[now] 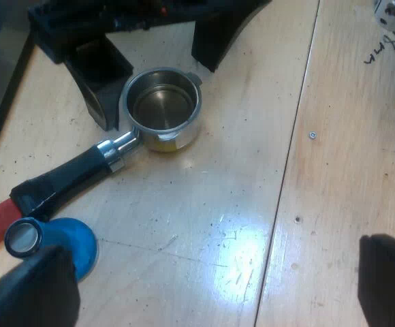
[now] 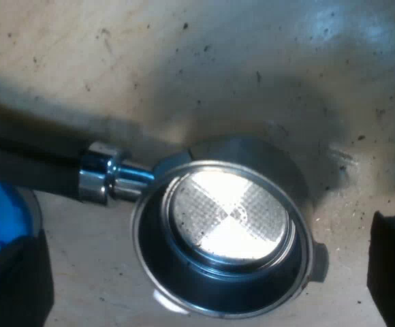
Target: Put the handle in the coffee machine
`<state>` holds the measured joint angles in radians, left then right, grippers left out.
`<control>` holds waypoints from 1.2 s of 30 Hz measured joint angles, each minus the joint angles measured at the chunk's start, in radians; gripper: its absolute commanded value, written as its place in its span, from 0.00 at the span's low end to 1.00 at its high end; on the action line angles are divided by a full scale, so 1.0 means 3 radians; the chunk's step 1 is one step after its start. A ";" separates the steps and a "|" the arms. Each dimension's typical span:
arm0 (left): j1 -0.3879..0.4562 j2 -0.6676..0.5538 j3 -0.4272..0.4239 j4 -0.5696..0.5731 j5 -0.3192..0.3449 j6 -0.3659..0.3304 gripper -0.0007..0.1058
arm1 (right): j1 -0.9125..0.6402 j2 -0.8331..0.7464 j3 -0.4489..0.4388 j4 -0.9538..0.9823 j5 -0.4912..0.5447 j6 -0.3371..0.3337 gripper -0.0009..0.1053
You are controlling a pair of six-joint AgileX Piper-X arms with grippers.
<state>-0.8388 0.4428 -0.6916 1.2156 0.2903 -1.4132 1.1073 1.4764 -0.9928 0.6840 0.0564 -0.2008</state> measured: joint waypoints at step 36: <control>0.0000 0.0000 0.0000 0.0009 0.0000 0.0000 0.80 | -0.0061 0.0317 0.0008 -0.0116 -0.0188 -0.0111 0.90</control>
<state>-0.8388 0.4428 -0.6916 1.2183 0.2903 -1.4132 1.0890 1.5715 -0.9903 0.6491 0.0000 -0.2340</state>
